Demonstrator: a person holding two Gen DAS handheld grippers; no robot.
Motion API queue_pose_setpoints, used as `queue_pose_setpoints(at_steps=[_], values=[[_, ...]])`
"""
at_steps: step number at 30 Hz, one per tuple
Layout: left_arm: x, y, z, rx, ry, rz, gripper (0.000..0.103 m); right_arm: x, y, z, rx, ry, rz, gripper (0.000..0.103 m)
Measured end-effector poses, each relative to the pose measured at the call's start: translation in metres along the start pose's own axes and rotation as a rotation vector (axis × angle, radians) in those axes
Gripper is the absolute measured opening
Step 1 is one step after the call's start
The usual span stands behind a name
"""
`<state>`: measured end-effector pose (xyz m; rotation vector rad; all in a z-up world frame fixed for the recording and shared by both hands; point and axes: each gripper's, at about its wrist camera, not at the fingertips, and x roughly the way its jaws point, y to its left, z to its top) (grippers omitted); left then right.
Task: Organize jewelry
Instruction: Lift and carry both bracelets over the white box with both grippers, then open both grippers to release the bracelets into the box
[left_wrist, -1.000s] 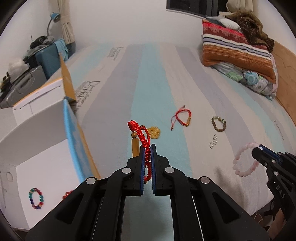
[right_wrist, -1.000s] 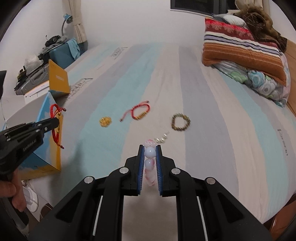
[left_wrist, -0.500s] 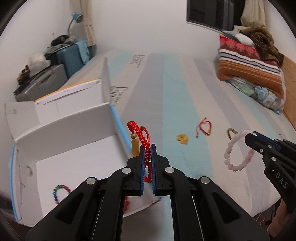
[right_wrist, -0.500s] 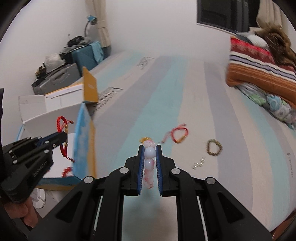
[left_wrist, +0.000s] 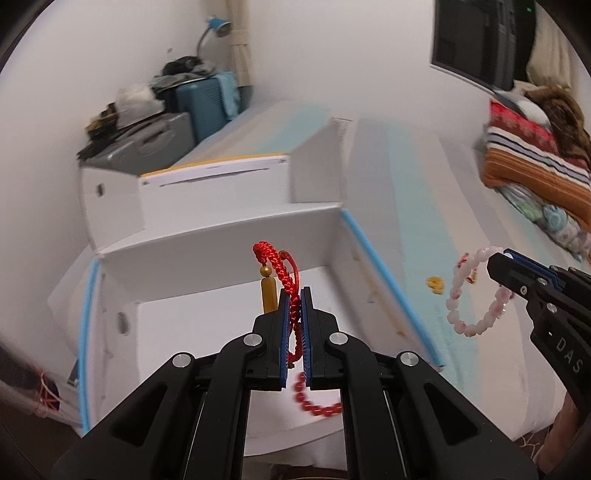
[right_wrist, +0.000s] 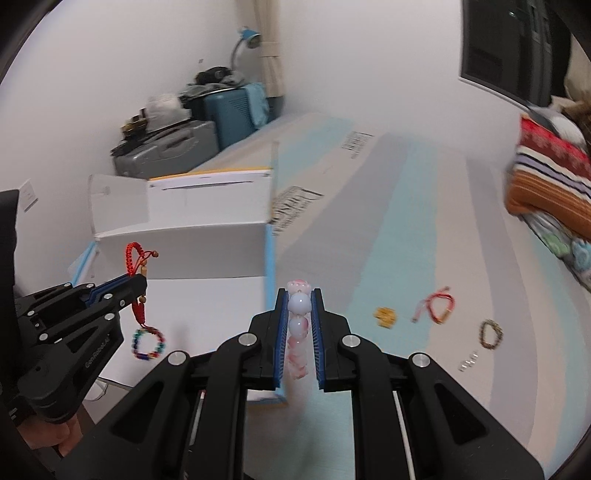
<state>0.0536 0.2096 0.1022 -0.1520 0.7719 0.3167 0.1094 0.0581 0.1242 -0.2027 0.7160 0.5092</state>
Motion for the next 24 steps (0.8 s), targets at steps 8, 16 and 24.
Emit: queue_pose_setpoints(at_steps=[8,16,24], values=[[0.005,0.049,-0.012,-0.056,0.034,0.052,0.005,0.023,0.065,0.001,-0.076,0.031,0.071,0.011],[0.027,0.094,-0.035,-0.104,0.107,0.096,0.005,0.065,0.102,-0.013,-0.111,0.112,0.097,0.011],[0.049,0.113,-0.052,-0.122,0.179,0.108,0.005,0.104,0.116,-0.026,-0.118,0.201,0.077,0.011]])
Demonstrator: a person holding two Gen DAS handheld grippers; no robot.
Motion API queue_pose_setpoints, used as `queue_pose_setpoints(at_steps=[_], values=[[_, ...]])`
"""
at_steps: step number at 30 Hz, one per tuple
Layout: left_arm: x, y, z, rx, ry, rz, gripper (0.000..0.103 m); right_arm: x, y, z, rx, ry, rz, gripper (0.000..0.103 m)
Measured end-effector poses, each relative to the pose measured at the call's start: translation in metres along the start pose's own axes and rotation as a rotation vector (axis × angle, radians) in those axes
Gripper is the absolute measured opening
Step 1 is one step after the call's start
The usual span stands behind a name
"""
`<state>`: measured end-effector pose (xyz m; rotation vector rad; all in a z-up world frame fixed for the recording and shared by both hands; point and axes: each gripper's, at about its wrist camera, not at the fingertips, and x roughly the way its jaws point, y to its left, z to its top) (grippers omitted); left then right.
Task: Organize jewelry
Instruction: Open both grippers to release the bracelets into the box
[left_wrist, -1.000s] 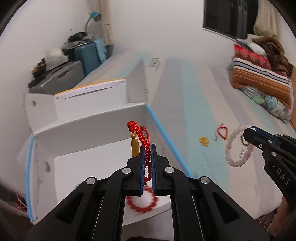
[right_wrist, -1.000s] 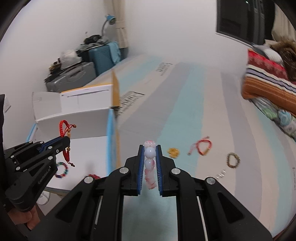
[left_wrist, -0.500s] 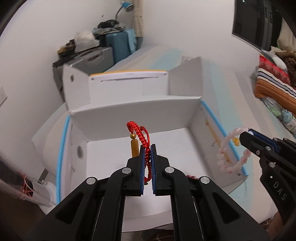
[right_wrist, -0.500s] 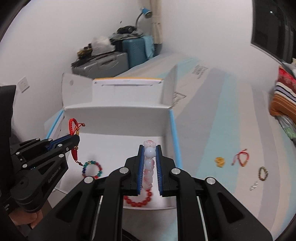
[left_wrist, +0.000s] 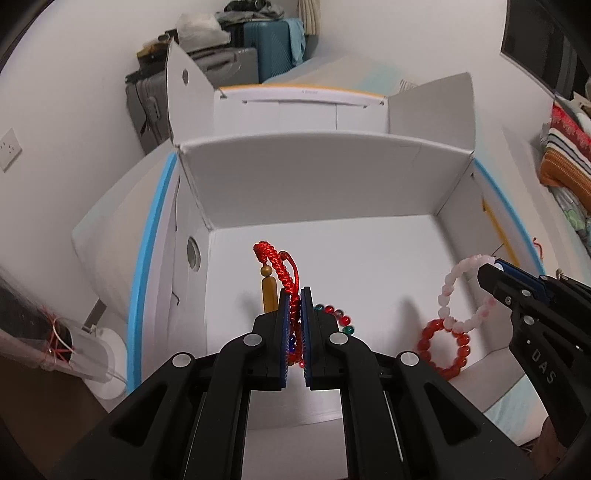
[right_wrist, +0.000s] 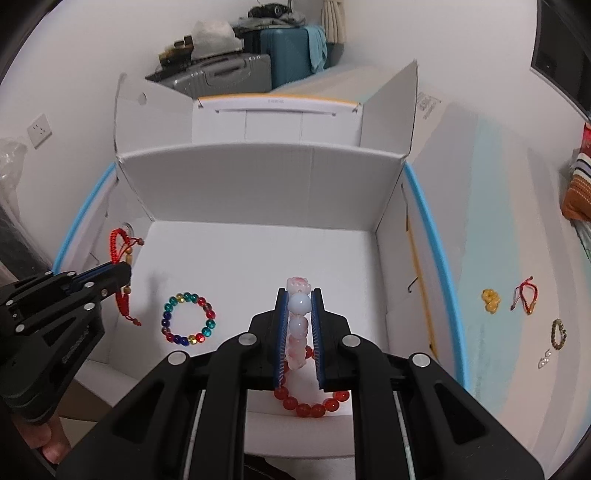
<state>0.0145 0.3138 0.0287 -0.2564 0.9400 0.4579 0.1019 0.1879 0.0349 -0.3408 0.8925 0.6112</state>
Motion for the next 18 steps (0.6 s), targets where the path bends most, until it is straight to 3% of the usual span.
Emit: queue_pose_setpoints(at_steps=[12,13,14,15,17,18], values=[[0.016,0.005,-0.003,-0.011,0.034,0.005,0.008,0.022,0.008,-0.003,-0.006,0.040,-0.008,0.012],[0.017,0.005,-0.003,-0.011,0.036,0.011,0.015,0.022,0.009,-0.004,-0.007,0.038,-0.006,0.012],[0.016,0.004,-0.004,-0.012,0.036,0.016,0.034,0.021,0.009,-0.004,-0.008,0.037,-0.008,0.016],[0.014,0.005,-0.004,-0.020,0.030,0.019,0.042,0.018,0.009,-0.004,-0.010,0.031,-0.009,0.020],[0.009,0.006,-0.004,-0.027,0.009,0.025,0.049,0.010,0.007,-0.005,-0.003,0.013,-0.004,0.035],[0.007,0.006,-0.003,-0.029,0.004,0.029,0.051,0.006,0.005,-0.005,0.003,0.004,-0.001,0.037]])
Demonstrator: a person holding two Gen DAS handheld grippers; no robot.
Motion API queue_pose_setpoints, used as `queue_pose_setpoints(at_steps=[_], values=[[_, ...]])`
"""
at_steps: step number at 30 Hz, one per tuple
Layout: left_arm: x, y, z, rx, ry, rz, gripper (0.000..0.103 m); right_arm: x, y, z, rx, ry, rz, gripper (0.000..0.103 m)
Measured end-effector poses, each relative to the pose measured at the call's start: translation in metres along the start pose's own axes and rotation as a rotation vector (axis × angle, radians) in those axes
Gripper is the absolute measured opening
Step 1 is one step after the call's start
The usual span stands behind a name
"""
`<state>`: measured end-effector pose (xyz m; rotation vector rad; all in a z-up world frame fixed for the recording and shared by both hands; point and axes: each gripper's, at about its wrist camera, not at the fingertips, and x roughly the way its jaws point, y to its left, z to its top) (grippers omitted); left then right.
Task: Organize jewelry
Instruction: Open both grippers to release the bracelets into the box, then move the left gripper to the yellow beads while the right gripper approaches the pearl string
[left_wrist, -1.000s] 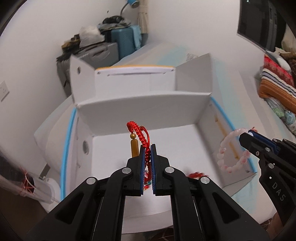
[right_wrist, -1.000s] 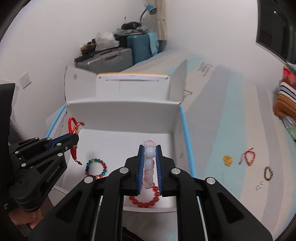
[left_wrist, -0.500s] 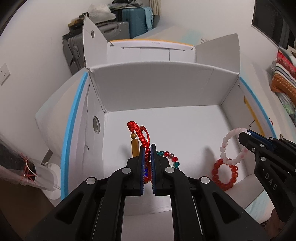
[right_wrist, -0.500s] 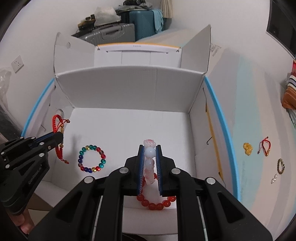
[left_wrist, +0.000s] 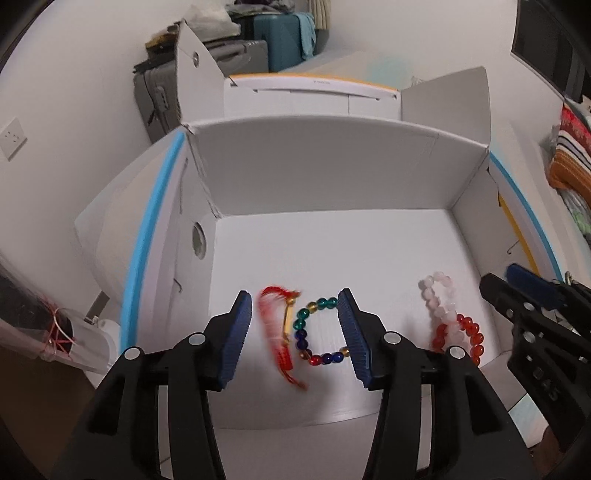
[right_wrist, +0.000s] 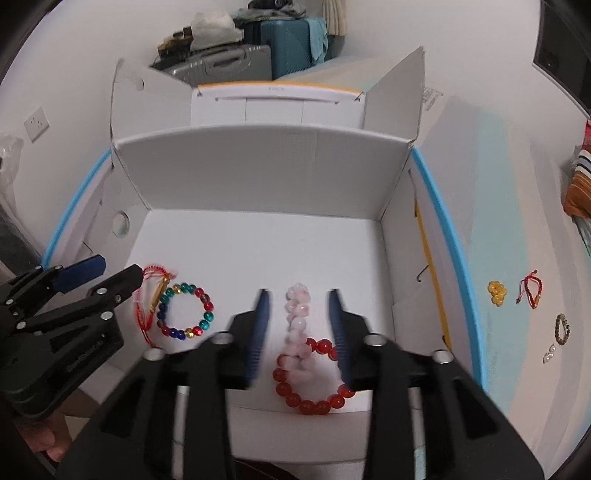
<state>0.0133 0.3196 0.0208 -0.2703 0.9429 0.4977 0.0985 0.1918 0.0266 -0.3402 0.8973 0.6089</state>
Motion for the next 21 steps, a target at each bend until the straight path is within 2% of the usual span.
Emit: queue_pose_setpoints(at_steps=[2,5,6,8,11,16,21], values=[[-0.005,0.000,0.000,-0.005,-0.017,0.001,0.064,-0.008,-0.003,0.000,0.008,-0.013,0.001,0.044],[-0.014,-0.002,0.001,-0.001,-0.044,0.007,0.074,-0.021,-0.009,0.000,0.021,-0.043,-0.004,0.065],[-0.017,-0.003,0.000,0.002,-0.052,0.005,0.076,-0.027,-0.013,0.000,0.030,-0.055,-0.007,0.068],[-0.023,-0.006,0.001,0.002,-0.071,0.005,0.088,-0.036,-0.020,0.000,0.042,-0.075,-0.018,0.075],[-0.033,-0.014,0.001,0.010,-0.108,-0.011,0.097,-0.047,-0.031,0.000,0.053,-0.098,-0.043,0.081],[-0.045,-0.031,0.003,0.035,-0.137,-0.024,0.097,-0.066,-0.058,-0.006,0.076,-0.129,-0.085,0.090],[-0.057,-0.057,0.006,0.059,-0.167,-0.054,0.097,-0.079,-0.088,-0.014,0.112,-0.146,-0.123,0.095]])
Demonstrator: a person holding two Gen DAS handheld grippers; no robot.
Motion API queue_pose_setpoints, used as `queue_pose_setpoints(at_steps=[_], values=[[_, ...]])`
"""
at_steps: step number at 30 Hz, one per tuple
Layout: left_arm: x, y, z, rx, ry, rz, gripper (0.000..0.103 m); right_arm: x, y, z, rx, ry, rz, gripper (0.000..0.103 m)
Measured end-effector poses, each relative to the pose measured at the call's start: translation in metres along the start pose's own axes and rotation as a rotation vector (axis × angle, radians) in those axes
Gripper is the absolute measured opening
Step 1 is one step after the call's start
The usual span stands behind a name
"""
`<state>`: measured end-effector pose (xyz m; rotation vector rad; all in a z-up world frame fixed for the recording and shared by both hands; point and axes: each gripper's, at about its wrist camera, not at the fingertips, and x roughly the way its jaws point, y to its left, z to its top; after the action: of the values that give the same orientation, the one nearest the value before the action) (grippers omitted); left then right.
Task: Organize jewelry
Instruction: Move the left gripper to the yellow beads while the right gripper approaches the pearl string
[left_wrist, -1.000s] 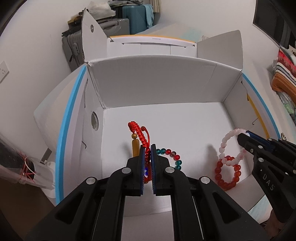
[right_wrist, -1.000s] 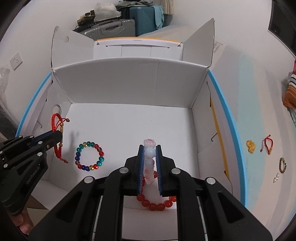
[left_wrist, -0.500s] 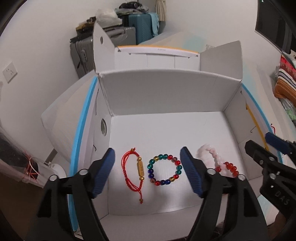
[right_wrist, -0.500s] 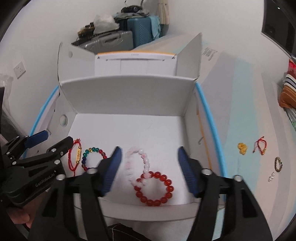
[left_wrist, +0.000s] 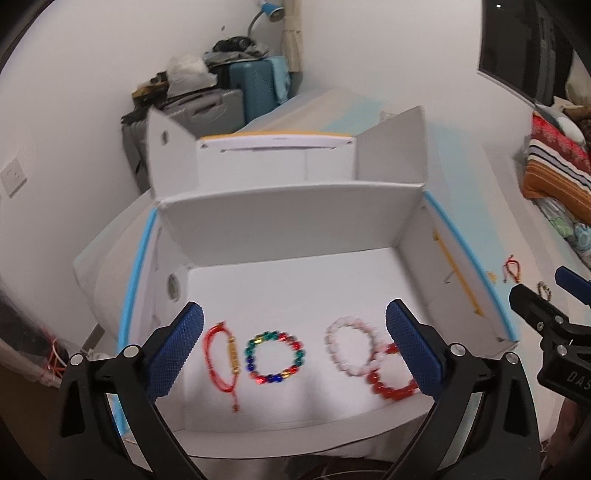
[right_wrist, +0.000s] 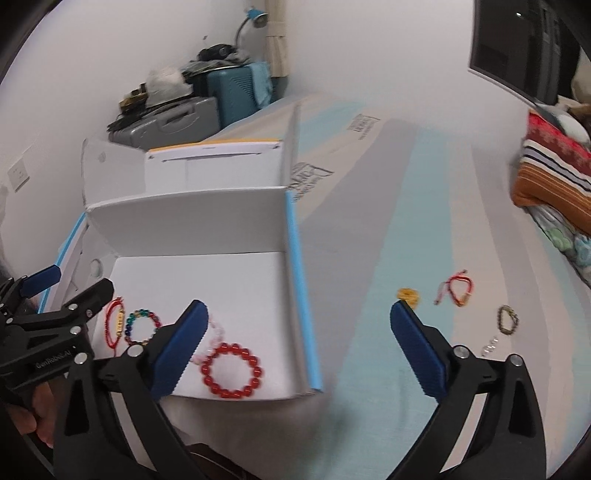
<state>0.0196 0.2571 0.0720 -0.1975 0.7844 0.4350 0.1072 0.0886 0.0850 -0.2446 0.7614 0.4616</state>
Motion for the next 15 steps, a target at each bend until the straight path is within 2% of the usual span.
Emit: queue_pose_setpoints(at_steps=[9,15], values=[[-0.010,-0.076,0.021,0.076,-0.041,-0.087,0.097,-0.020,-0.076,-0.008,0.066,-0.018,-0.091,0.095],[-0.006,-0.133,0.031,0.135,-0.038,-0.142,0.097,-0.024,-0.128,-0.013,0.125,-0.009,-0.133,0.095]])
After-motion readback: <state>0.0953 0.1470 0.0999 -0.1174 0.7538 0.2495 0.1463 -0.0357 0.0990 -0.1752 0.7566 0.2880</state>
